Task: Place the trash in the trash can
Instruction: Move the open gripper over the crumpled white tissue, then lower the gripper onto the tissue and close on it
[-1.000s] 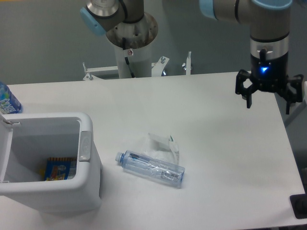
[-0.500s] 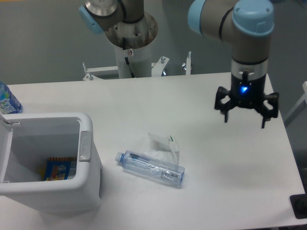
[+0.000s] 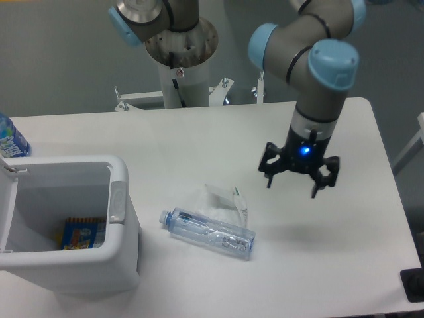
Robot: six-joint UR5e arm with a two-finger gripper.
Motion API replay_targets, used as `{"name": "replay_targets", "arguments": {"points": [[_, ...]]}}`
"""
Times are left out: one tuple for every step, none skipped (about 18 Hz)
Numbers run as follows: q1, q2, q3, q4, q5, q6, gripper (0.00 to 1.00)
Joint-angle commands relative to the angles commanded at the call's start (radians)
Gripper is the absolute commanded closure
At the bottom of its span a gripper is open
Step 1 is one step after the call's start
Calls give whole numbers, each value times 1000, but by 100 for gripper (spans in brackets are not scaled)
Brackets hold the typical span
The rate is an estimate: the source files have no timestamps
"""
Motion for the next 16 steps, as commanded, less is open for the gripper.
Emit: {"name": "replay_targets", "arguments": {"points": [[-8,0,-12,0,2,-2,0],[-21,-2,-26,4,3,-5,0],[-25,-3,-32,6,2,-17,0],[-26,-2,-41,8,-3,-47,0],[-35,-2,-61,14,-2,-73,0],[-60,-3,-87,23,5,-81,0],[-77,-3,-103,32,6,-84,0],[-81,1,-115,35,5,-89,0],[-87,5,-127,35,5,-91,0],[-103,6,-139,38,9,-91,0],[-110,9,-149,35,20,-92,0],[-121,12,-156,34,32,-101,0],[-129,14,-164,35,41,-133,0],[-140,12,-164,35,55,-178,0],[-153,11,-163,35,81,-227,0],[-166,11,-163,34,118,-267,0]]}}
